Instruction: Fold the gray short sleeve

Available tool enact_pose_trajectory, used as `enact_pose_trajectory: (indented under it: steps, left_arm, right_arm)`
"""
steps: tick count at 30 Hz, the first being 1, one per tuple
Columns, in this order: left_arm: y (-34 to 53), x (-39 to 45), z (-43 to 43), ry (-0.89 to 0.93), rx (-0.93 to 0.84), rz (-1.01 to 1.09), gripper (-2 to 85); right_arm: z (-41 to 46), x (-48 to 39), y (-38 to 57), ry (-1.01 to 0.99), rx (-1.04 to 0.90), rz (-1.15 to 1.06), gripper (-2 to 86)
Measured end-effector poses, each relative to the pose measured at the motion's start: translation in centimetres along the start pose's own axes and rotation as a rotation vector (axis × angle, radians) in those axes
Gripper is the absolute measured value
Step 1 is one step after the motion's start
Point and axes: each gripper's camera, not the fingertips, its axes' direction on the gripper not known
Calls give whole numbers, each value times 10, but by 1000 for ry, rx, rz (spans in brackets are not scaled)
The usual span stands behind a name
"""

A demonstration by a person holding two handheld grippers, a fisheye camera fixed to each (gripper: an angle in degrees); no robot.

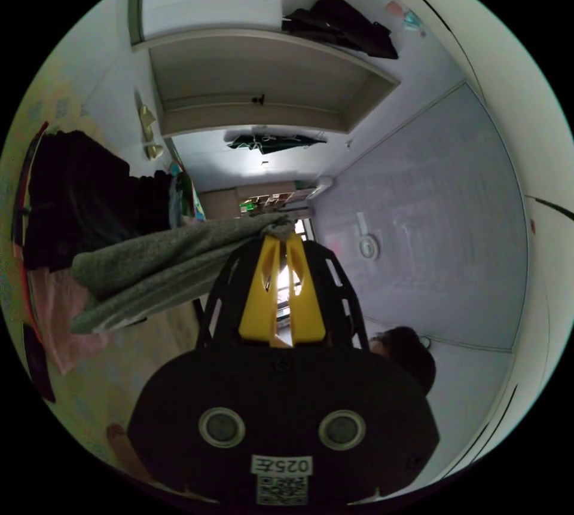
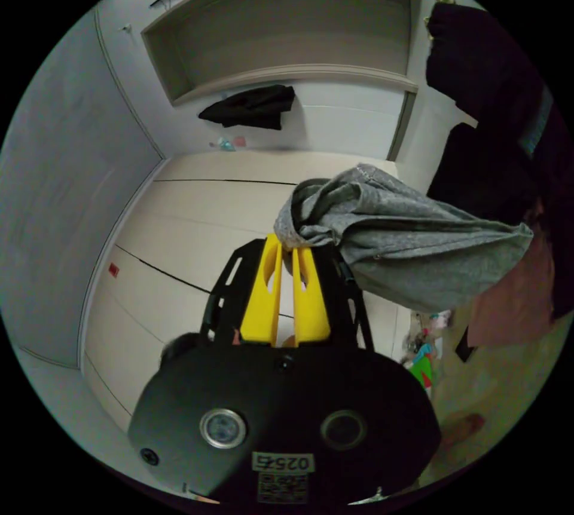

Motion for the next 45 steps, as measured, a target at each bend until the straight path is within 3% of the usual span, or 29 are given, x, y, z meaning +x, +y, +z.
enact_pose_trajectory:
  steps: [6,10,13,17,21,24,31,37,41,43,45]
  left_arm:
    - [-2,-20,-37,-68,20,-137,-15]
    - [7,-9,-51,-81,-25,-78,-14]
    - [30,-13,-75,-163,-60,0,-14]
    - [69,-104,-122,-309,-72,-171,-13]
    - [112,-238,-183,-265,73,-467,-13]
    - [129,-283,-202,-155,112,-521,-14]
    - [114,-292,-214,-221,56,-475,-12]
    - [107,-268,-229,-432,-41,-461,24]
    - [94,-216,-224,-624,-27,-194,32]
    - [83,-198,-203,-693,-79,-68,35]
    - [62,-201,-172,-601,-129,10,33]
  right_arm:
    - [-54,123,4,34,6,155,-2]
    - [-86,153,20,32,-17,91,-2]
    - [-126,190,52,134,-71,64,-3]
    - [-199,323,103,346,-97,160,-3]
    - [-283,493,159,139,-37,423,-1]
    - [-318,542,198,4,21,410,3]
    - [-369,570,242,6,-10,381,44]
    - [-423,535,261,341,-83,299,102]
    - [-413,478,265,623,-146,-1,101]
    - [-399,462,265,587,-149,-89,96]
    - [-375,459,259,477,-179,-127,95]
